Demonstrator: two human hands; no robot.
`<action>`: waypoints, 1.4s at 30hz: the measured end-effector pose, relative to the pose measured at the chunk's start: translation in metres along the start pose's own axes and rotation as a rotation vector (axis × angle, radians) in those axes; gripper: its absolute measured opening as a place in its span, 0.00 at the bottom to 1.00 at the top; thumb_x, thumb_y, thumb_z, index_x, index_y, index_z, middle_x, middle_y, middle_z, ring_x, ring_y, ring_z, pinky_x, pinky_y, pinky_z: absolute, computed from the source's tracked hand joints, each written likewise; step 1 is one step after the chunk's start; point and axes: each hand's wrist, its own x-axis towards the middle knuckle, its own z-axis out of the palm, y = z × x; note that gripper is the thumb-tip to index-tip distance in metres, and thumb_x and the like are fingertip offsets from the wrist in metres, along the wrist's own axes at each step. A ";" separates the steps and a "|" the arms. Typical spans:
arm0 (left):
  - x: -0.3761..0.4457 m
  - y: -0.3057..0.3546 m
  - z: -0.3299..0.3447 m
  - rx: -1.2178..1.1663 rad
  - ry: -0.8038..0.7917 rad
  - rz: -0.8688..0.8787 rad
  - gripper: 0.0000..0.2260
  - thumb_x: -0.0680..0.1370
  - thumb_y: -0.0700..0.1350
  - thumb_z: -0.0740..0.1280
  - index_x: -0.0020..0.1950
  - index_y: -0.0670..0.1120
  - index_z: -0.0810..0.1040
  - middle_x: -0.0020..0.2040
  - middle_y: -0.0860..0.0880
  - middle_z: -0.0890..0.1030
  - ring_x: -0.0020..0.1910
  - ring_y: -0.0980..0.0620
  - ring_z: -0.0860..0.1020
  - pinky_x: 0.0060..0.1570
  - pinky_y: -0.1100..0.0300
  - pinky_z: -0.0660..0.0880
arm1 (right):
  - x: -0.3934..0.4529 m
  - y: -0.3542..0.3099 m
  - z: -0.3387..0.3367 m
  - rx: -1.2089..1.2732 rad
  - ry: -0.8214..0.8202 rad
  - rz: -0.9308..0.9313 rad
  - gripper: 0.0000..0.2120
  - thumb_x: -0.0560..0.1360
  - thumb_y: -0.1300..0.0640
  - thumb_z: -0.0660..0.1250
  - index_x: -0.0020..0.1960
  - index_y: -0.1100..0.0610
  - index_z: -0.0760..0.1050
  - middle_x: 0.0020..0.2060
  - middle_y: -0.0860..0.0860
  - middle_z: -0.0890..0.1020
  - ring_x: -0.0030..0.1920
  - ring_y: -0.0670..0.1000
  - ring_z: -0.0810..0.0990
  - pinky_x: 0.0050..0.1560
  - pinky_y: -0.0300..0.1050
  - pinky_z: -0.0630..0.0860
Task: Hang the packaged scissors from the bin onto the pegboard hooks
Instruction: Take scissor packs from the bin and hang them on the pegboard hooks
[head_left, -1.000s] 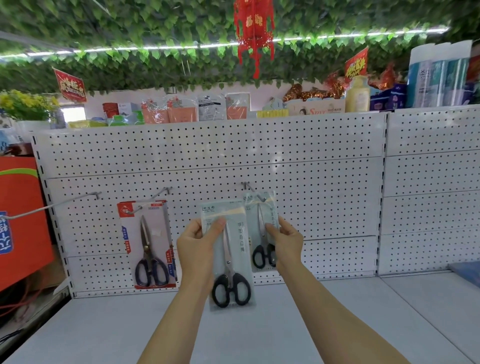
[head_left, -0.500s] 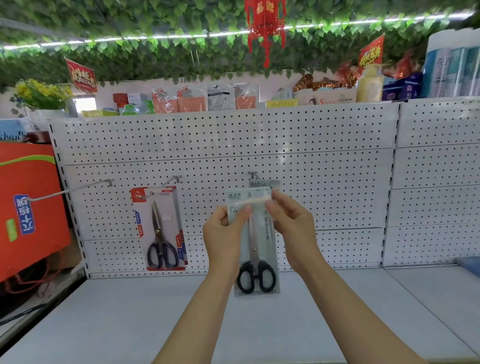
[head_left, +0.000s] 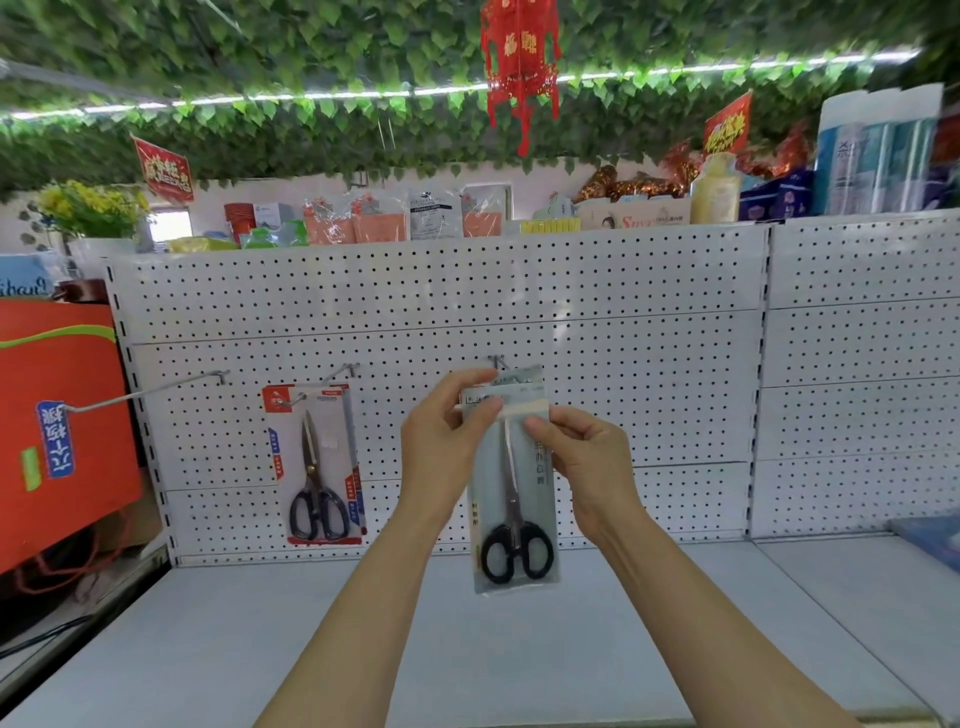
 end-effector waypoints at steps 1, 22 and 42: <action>0.004 0.001 -0.002 0.043 -0.019 0.023 0.09 0.77 0.42 0.71 0.54 0.53 0.83 0.49 0.57 0.84 0.39 0.60 0.80 0.42 0.58 0.81 | 0.000 -0.001 0.001 -0.002 -0.007 -0.017 0.06 0.71 0.65 0.73 0.48 0.60 0.84 0.41 0.57 0.86 0.40 0.52 0.84 0.40 0.44 0.80; 0.046 -0.019 0.003 -0.029 -0.048 -0.039 0.10 0.82 0.39 0.64 0.54 0.49 0.84 0.50 0.53 0.86 0.50 0.56 0.83 0.46 0.65 0.80 | 0.012 0.013 0.001 0.196 0.172 -0.082 0.18 0.71 0.68 0.72 0.60 0.57 0.80 0.40 0.53 0.87 0.40 0.49 0.85 0.43 0.41 0.80; 0.115 -0.032 0.012 0.459 -0.657 -0.067 0.26 0.74 0.30 0.58 0.64 0.52 0.79 0.60 0.51 0.80 0.40 0.64 0.74 0.36 0.72 0.68 | 0.066 0.036 -0.006 0.167 0.294 -0.076 0.17 0.71 0.67 0.73 0.56 0.51 0.81 0.37 0.51 0.86 0.38 0.47 0.84 0.41 0.39 0.80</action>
